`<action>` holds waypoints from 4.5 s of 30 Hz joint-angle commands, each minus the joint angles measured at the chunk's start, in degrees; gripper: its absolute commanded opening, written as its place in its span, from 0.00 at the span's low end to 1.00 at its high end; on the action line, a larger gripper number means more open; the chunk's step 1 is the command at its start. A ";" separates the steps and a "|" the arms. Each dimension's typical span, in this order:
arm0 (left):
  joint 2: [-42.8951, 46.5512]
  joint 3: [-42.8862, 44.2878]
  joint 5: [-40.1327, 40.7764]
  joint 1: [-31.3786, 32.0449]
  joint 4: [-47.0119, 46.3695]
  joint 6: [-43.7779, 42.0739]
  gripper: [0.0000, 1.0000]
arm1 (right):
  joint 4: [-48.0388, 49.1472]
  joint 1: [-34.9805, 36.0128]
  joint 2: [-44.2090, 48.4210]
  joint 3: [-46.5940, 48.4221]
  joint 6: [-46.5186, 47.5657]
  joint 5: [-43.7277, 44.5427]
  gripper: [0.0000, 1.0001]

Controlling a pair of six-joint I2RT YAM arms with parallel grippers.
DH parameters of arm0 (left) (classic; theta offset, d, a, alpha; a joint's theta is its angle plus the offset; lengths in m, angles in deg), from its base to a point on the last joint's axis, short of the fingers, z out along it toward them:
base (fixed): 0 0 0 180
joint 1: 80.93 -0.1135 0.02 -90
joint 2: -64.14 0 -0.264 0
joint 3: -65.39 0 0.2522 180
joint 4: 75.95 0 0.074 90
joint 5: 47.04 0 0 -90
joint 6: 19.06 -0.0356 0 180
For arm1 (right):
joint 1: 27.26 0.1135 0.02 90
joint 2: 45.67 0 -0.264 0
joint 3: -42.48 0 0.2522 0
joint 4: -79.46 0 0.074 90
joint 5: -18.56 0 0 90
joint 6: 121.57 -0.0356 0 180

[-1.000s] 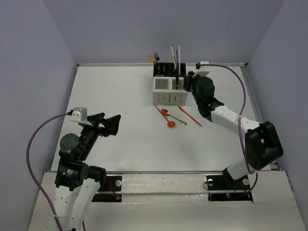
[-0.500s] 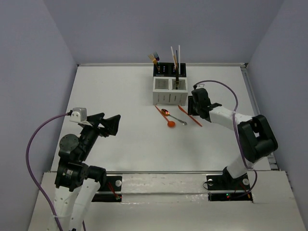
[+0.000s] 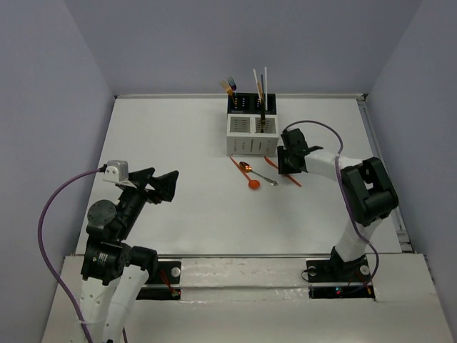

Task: Sort the eating utensils into containers

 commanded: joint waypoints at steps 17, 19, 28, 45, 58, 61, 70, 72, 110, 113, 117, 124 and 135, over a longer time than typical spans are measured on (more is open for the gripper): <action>0.83 -0.34 -0.88 0.81 -2.94 -0.74 0.99 | -12.06 1.75 3.46 -0.08 -3.19 -3.77 0.08; 0.92 -0.34 -0.88 0.81 -2.94 -0.74 0.99 | -11.89 1.75 5.91 -1.05 -3.10 -4.65 0.07; 1.09 -0.34 -0.70 0.81 -3.03 -0.74 0.99 | -11.54 1.75 20.42 -3.34 -2.05 -10.08 0.07; 0.21 -0.34 -0.44 0.81 -2.85 -0.65 0.99 | 38.72 1.75 23.79 0.52 -5.84 -1.52 0.07; -0.40 -0.26 -0.35 0.81 -2.68 -0.74 0.99 | 56.93 1.75 4.18 8.00 2.08 3.79 0.07; -0.58 -0.34 -0.44 0.81 -2.85 -0.91 0.99 | 61.31 1.75 1.99 7.03 2.87 2.91 0.07; -0.84 -0.34 -0.70 -0.25 -2.77 -0.91 0.99 | 63.08 1.75 -2.42 7.47 4.89 1.94 0.08; -0.93 -0.43 -0.70 -0.25 -2.77 -0.91 0.99 | 62.74 1.75 -3.12 7.73 5.51 2.12 0.08; 0.04 -0.52 -1.23 -0.25 -3.03 -0.82 0.99 | 8.60 6.85 10.42 -5.37 4.54 -10.28 0.48; 0.21 -0.52 -1.32 -0.25 -3.03 -0.82 0.99 | 7.80 8.51 7.17 -3.52 5.51 -9.75 0.49; 0.30 -0.52 -1.23 -0.25 -3.03 -0.82 0.99 | 6.14 11.15 2.86 -0.71 7.09 -4.57 0.49; 0.39 -0.52 -1.23 -0.25 -2.94 -0.82 0.99 | 3.06 12.30 -3.56 5.70 8.50 -0.88 0.48; 0.21 -0.52 -1.23 -0.25 -2.94 -0.82 0.99 | -2.56 12.91 -7.43 11.78 11.66 3.69 0.41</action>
